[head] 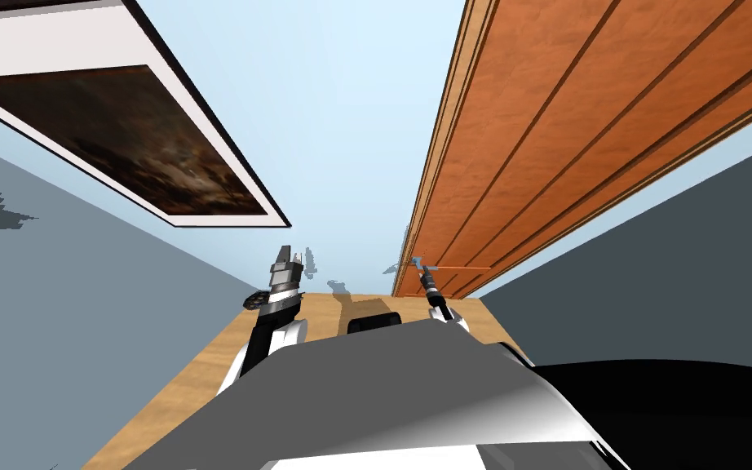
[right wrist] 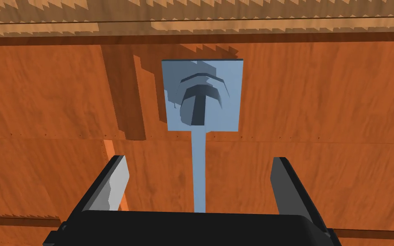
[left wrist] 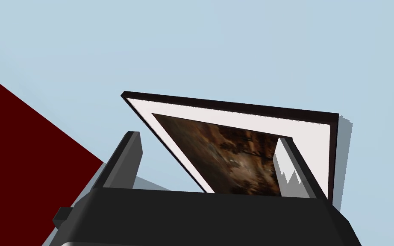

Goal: Pull the door open

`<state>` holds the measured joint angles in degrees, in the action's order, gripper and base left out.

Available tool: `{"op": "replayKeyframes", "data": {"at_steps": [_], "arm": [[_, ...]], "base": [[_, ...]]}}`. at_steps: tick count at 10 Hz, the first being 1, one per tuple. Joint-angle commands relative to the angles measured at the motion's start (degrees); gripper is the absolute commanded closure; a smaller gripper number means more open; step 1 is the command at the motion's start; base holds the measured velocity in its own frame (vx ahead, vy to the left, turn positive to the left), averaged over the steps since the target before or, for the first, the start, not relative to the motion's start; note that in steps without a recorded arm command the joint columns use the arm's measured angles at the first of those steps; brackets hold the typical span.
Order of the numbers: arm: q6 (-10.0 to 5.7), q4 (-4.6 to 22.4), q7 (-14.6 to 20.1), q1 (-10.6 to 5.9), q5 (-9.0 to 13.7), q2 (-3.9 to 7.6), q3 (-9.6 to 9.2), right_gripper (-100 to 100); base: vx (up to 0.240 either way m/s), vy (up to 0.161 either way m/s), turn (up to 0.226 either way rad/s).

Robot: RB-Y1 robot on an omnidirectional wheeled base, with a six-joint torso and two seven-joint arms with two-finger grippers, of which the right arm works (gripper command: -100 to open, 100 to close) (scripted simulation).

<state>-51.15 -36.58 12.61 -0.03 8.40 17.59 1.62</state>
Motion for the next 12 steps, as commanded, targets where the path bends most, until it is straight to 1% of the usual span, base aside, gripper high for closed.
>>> {"op": "replayKeyframes", "data": {"at_steps": [1,2,3,4,5,10,11,12], "arm": [[0.9,-1.8,0.0,1.1,0.1,0.19,0.11,-100],[-0.02,-0.9,1.0,1.65,0.6,1.34,0.84,-100],[-0.22,-0.7,1.2,1.78,0.7,1.6,1.01,-100],[0.51,-1.4,0.9,1.76,0.6,1.38,0.84,-100],[0.51,-1.4,0.9,1.76,0.6,1.38,0.84,100],[0.51,-1.4,0.9,1.76,0.6,1.38,0.84,100],[-0.14,-1.4,1.6,2.36,0.4,1.89,0.27,100],[-0.43,-1.4,1.9,2.57,0.3,2.09,0.05,100]], "base": [[0.049,-0.012,-0.021],[0.13,-0.016,0.145],[0.198,-0.029,0.131],[0.082,-0.016,0.02],[-0.017,0.001,-0.015],[-0.014,0.002,-0.001],[-0.122,-0.015,0.104],[-0.165,-0.028,0.086]]}}
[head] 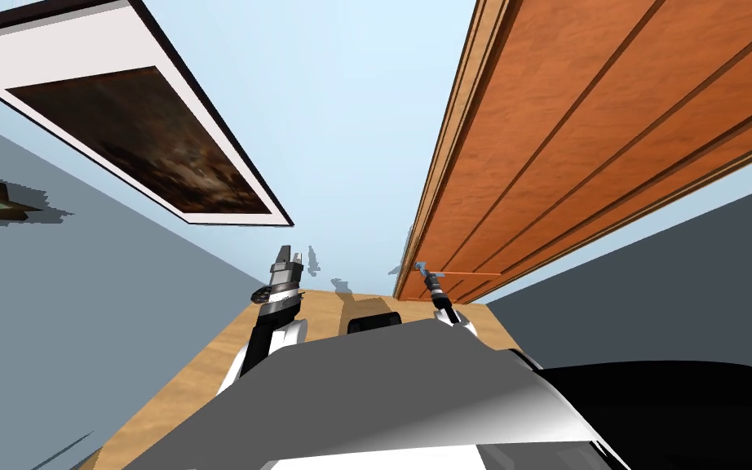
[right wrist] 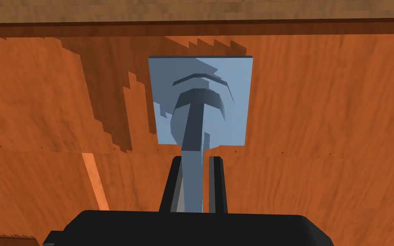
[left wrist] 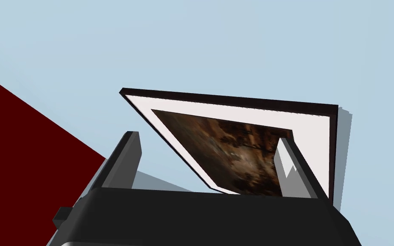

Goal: Pull the door open

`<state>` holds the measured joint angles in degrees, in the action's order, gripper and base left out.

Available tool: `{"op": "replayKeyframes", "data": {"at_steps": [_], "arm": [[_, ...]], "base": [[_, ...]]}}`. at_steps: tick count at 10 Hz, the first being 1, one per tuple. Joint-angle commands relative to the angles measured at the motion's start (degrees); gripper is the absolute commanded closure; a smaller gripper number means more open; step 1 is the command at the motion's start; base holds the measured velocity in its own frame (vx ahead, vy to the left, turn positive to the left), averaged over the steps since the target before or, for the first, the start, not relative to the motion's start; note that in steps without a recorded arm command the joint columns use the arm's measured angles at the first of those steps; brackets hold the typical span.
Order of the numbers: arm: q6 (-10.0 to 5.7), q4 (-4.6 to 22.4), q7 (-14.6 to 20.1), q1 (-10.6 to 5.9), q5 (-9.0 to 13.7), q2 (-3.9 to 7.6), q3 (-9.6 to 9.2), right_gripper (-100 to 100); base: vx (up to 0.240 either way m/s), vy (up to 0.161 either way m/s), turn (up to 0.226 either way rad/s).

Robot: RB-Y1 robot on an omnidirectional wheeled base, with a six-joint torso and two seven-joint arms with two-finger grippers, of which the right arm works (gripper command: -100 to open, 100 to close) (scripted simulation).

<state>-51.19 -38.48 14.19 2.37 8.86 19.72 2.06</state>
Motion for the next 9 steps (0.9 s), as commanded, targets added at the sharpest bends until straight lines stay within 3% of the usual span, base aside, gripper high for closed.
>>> {"op": "replayKeyframes", "data": {"at_steps": [1,6,8,9], "arm": [[-1.08,0.4,0.9,0.67,-0.4,0.43,-0.9,100],[-4.91,0.2,4.4,3.47,-1.7,3.02,-3.72,100],[-5.85,0.1,5.3,4.16,-2.0,3.66,-4.41,100],[-5.41,0.2,5.0,3.88,-2.0,3.46,-4.23,100]], "base": [[-0.156,-0.054,0.099],[-0.208,-0.056,0.14],[-0.196,-0.043,0.079],[-0.083,-0.01,0.01]]}}
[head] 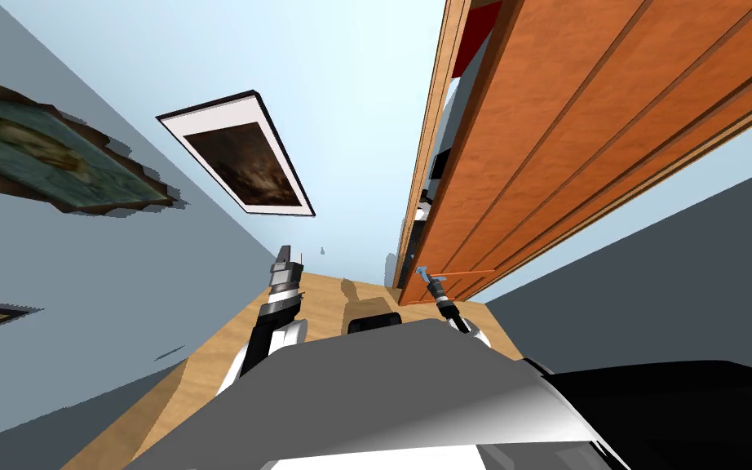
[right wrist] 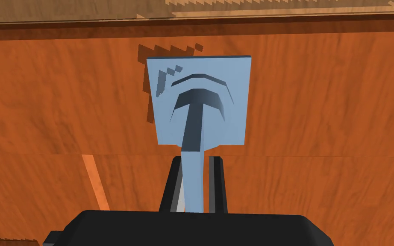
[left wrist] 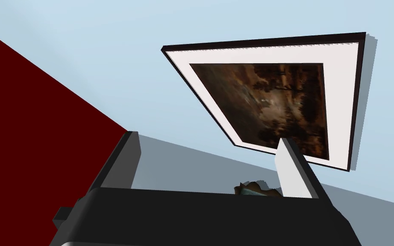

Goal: Pull the door open

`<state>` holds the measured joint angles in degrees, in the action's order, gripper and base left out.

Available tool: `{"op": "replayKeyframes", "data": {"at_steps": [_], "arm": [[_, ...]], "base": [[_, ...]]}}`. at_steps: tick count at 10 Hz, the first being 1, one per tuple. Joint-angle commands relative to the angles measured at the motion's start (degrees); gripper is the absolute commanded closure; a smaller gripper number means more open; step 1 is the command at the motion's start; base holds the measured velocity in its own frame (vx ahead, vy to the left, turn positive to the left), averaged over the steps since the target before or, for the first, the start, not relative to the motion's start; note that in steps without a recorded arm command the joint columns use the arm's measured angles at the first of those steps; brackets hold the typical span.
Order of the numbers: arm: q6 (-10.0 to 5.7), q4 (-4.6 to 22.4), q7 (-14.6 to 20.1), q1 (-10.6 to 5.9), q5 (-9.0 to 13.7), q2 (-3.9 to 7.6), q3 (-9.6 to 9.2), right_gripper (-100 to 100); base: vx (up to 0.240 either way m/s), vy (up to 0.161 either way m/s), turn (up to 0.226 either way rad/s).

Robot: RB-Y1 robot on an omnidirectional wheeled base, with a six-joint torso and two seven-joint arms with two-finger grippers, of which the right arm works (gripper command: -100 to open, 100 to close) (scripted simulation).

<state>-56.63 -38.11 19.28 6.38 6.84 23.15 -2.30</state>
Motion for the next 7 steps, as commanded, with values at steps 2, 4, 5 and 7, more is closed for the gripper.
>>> {"op": "replayKeyframes", "data": {"at_steps": [2,4,5,7], "arm": [[-1.46,0.2,0.7,0.81,-0.2,0.68,-0.55,100],[-2.71,0.4,1.3,1.51,-0.3,1.26,-1.01,100],[-3.72,0.6,1.8,2.07,-0.4,1.73,-1.39,100],[-4.99,0.8,2.5,2.78,-0.6,2.33,-1.87,100]], "base": [[-0.184,-0.082,0.179],[-0.231,-0.064,0.155],[-0.225,-0.047,0.182],[-0.23,-0.078,0.183]]}}
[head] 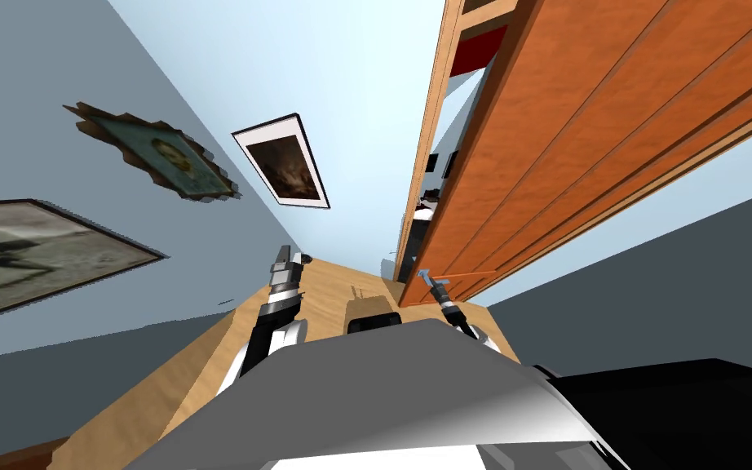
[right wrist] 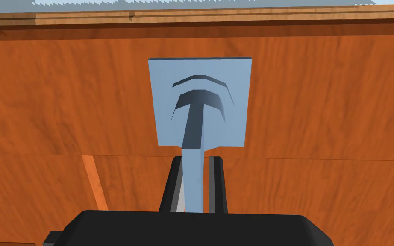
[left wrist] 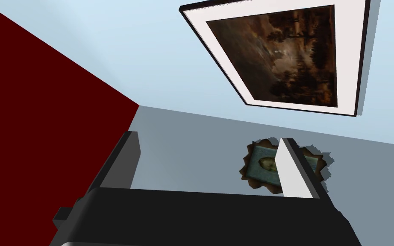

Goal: Pull the door open

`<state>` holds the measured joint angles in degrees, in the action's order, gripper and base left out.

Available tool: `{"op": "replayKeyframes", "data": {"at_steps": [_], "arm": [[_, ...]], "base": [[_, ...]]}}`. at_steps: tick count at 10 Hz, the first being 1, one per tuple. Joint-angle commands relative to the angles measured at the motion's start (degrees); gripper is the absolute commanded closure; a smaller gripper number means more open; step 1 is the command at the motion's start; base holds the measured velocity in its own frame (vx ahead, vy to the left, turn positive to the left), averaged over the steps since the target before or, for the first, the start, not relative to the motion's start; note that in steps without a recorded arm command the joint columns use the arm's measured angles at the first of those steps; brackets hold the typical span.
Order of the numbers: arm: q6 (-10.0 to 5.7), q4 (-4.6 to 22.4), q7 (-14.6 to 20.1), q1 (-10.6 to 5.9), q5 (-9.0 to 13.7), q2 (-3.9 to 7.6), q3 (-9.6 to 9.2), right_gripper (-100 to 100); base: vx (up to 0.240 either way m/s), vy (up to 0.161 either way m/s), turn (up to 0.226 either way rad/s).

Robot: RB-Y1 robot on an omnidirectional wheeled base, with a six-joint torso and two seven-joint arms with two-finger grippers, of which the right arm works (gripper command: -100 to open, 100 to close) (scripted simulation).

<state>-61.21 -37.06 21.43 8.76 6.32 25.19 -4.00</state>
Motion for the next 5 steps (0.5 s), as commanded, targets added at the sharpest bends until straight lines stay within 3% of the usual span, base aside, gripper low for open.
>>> {"op": "replayKeyframes", "data": {"at_steps": [1,2,3,4,5], "arm": [[-1.19,-0.2,0.7,0.83,-0.1,0.64,-0.46,100],[-1.84,-0.1,1.0,1.19,-0.2,0.94,-0.7,100],[-1.06,-0.4,0.7,1.05,-0.1,0.81,-0.46,100],[-2.47,0.4,1.2,1.66,-0.2,1.13,-0.88,100],[-2.81,0.6,1.3,1.77,-0.2,1.22,-0.94,100]], "base": [[-0.249,-0.049,0.169],[-0.238,-0.058,0.136],[-0.105,-0.03,0.025],[-0.148,-0.055,0.206],[-0.209,-0.087,0.201]]}}
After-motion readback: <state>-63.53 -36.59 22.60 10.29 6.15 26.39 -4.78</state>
